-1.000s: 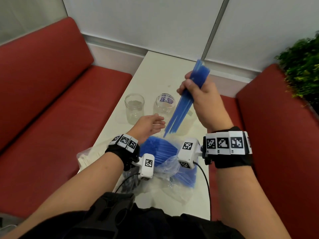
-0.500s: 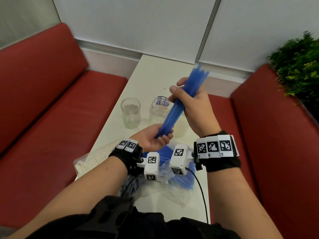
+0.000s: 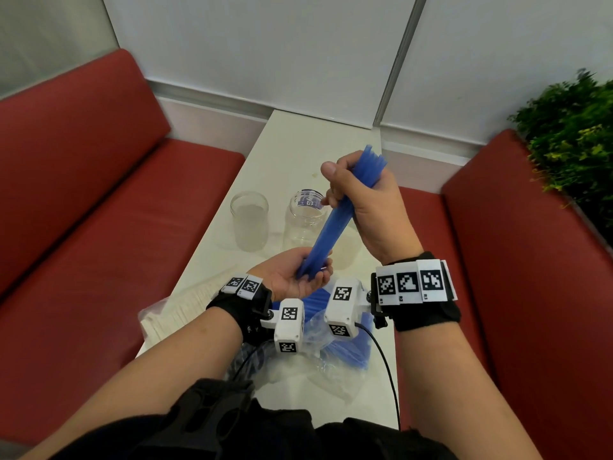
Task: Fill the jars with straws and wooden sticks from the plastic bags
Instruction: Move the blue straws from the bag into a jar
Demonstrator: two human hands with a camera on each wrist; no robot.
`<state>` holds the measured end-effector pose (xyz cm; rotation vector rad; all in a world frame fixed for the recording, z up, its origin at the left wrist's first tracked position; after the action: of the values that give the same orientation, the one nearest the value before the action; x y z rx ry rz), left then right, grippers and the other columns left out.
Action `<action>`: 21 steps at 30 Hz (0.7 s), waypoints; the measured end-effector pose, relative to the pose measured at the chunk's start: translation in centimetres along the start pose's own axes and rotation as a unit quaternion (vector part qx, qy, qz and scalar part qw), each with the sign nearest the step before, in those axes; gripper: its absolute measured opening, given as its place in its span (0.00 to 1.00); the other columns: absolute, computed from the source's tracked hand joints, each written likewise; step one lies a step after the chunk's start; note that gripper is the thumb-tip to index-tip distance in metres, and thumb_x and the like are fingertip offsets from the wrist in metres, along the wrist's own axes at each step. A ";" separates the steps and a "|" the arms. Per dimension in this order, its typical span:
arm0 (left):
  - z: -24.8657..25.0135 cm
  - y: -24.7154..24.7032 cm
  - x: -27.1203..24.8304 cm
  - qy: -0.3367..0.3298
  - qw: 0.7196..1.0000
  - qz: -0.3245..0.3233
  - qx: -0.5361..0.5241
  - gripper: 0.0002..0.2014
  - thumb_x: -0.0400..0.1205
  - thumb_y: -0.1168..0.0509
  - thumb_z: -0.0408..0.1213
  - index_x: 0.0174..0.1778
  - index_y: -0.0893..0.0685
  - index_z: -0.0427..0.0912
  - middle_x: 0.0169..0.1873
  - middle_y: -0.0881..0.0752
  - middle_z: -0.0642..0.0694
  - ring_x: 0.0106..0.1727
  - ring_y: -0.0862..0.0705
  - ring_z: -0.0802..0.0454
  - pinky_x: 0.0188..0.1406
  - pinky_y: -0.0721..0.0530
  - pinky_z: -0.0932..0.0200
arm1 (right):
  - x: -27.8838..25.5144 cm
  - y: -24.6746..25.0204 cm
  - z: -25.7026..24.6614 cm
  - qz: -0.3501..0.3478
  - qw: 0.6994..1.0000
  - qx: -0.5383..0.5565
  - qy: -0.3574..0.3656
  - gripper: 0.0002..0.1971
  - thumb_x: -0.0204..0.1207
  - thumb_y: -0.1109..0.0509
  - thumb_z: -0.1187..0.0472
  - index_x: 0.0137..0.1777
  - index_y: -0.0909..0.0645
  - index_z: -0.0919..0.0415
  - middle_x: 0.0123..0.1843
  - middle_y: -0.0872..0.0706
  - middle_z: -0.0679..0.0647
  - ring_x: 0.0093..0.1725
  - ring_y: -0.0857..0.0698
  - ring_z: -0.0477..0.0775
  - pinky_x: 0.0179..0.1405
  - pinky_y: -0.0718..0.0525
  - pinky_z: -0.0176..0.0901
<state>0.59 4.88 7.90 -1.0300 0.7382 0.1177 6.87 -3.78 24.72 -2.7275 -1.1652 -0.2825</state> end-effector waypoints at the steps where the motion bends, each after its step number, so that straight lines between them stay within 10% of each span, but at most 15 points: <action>1: 0.0 -0.1 0.0 -0.028 0.999 0.013 -0.010 0.07 0.81 0.33 0.36 0.45 0.15 0.35 0.32 0.16 0.41 0.29 0.14 0.48 0.24 0.13 0.59 | 0.0 0.1 0.1 0.013 1.000 -0.025 -0.002 0.12 0.78 0.22 0.55 0.36 0.21 0.54 0.30 0.20 0.54 0.32 0.20 0.54 0.45 0.15 0.48; 5: 0.5 -0.2 0.0 -0.093 0.993 0.067 -0.020 0.05 0.83 0.37 0.36 0.48 0.18 0.38 0.28 0.19 0.42 0.24 0.20 0.53 0.13 0.26 0.67 | 0.0 0.5 0.5 0.058 0.992 -0.108 0.000 0.15 0.81 0.25 0.49 0.35 0.17 0.56 0.35 0.11 0.55 0.36 0.13 0.46 0.40 0.18 0.30; 11: 1.0 0.2 0.2 -0.174 0.977 0.106 -0.064 0.07 0.83 0.38 0.35 0.44 0.20 0.34 0.27 0.20 0.42 0.23 0.22 0.54 0.14 0.28 0.70 | -0.6 0.9 0.8 0.053 0.995 -0.075 -0.040 0.16 0.84 0.29 0.51 0.33 0.16 0.51 0.37 0.10 0.60 0.47 0.09 0.67 0.49 0.13 0.49; 21: 0.9 2.3 0.6 -0.133 0.987 0.088 -0.016 0.08 0.84 0.36 0.37 0.43 0.23 0.38 0.27 0.21 0.44 0.20 0.28 0.57 0.09 0.37 0.69 | -0.4 1.0 0.9 -0.010 0.978 -0.199 -0.064 0.14 0.79 0.24 0.52 0.44 0.16 0.65 0.43 0.11 0.62 0.42 0.13 0.50 0.45 0.14 0.45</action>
<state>0.50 6.68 6.06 -0.9565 0.5830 0.4126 7.48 -4.54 23.64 -3.1209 -1.2904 -0.3854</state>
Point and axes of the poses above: each hand's wrist, its own x-axis towards the middle knuckle, its own y-axis out of the back of the hand, z = x × y, the point moved 3 cm from there along x, towards the middle knuckle
